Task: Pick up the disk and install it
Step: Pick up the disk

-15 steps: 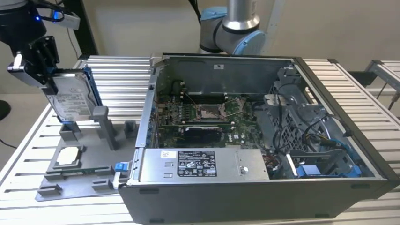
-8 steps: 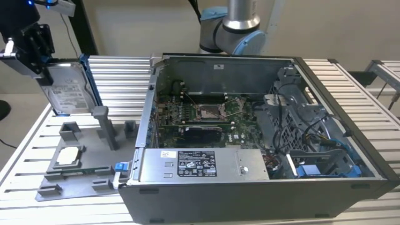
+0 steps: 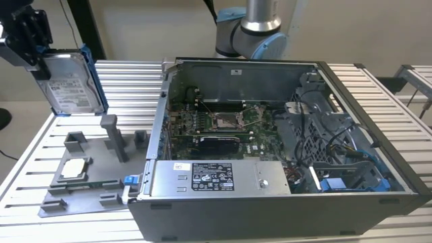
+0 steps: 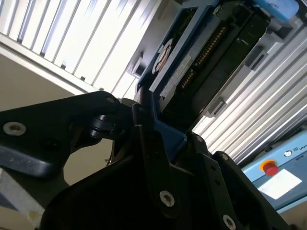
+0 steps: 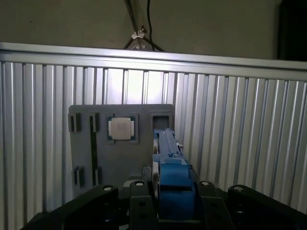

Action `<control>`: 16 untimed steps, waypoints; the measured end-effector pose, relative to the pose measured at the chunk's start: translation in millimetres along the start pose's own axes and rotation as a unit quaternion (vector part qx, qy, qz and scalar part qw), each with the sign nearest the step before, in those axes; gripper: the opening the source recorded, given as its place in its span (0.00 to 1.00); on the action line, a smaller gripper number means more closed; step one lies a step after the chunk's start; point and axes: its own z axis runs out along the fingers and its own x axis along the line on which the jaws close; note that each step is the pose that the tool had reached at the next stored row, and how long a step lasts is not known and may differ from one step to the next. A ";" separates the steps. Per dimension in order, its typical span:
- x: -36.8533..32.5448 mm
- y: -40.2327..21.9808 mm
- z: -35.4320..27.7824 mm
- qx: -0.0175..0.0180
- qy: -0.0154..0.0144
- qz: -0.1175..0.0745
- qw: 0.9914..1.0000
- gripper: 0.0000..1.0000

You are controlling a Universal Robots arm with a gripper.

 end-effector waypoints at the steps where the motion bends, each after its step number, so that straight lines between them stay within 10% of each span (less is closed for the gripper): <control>1: 0.0 -0.1 -4.1 0.000 0.000 0.000 1.000 0.00; 16: -0.6 -0.9 -72.4 0.000 0.000 0.000 1.000 0.00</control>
